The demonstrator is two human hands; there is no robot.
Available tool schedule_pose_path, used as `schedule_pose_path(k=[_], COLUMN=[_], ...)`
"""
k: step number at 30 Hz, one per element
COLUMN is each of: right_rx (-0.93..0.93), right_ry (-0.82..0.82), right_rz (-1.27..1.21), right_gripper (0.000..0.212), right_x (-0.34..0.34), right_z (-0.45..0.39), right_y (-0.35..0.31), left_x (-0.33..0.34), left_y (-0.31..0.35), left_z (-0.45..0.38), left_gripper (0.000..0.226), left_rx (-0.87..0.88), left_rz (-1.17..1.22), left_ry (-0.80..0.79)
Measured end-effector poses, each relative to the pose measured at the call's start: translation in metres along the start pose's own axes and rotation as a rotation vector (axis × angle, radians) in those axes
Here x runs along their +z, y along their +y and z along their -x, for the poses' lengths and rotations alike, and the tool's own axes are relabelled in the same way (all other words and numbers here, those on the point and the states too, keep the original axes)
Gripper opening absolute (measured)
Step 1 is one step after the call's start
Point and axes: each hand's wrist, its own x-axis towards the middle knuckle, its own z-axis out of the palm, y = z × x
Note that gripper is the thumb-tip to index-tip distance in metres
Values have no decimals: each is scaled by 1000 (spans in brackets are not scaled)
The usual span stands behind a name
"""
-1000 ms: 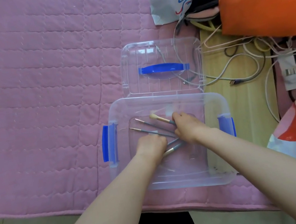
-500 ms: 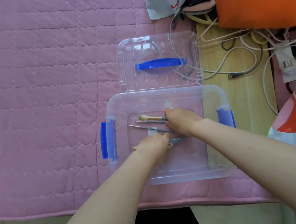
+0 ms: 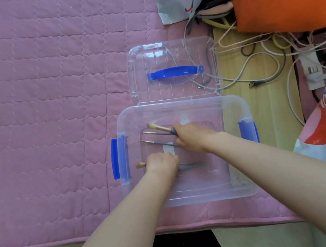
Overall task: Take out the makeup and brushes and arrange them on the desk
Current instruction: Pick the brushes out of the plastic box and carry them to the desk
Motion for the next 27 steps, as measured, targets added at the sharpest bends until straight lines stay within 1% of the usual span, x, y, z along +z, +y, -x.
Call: schedule_pose_path(k=[2, 6, 9, 12, 15, 17, 19, 22, 24, 27], right_rx=[-18, -142, -179, -182, -125, -75, -36, 20, 45, 59], right_ry=[33, 137, 191, 198, 162, 143, 162, 183, 167, 131], right_rz=[-6, 250, 348, 310, 297, 341, 399, 455, 426, 296], right_gripper=[11, 37, 36, 24, 16, 20, 24, 24, 27, 30], right_x=[5, 16, 20, 21, 20, 19, 19, 19, 18, 12], right_z=[-4, -10, -13, -11, -10, -9, -6, -1, 5, 16], right_y=[-5, -6, -6, -3, 2, 4, 7, 16, 19, 17], left_x=[0, 2, 3, 0, -5, -8, -11, -13, -15, -18], left_y=[3, 7, 6, 3, -2, -5, -7, -7, -7, -6], left_z=[-1, -5, -6, -3, 2, 7, 13, 21, 25, 32], left_gripper=[35, 36, 38, 37, 38, 38, 36, 29, 27, 24], left_rx=[16, 37, 40, 42, 15, 1, -6, -15, -32, -65], left_rz=[-10, -13, -12, -32, -24, 3, 32, 62, 90, 126], left_ry=[18, 54, 34, -15, -45, -61, -59, -51, -36, -9])
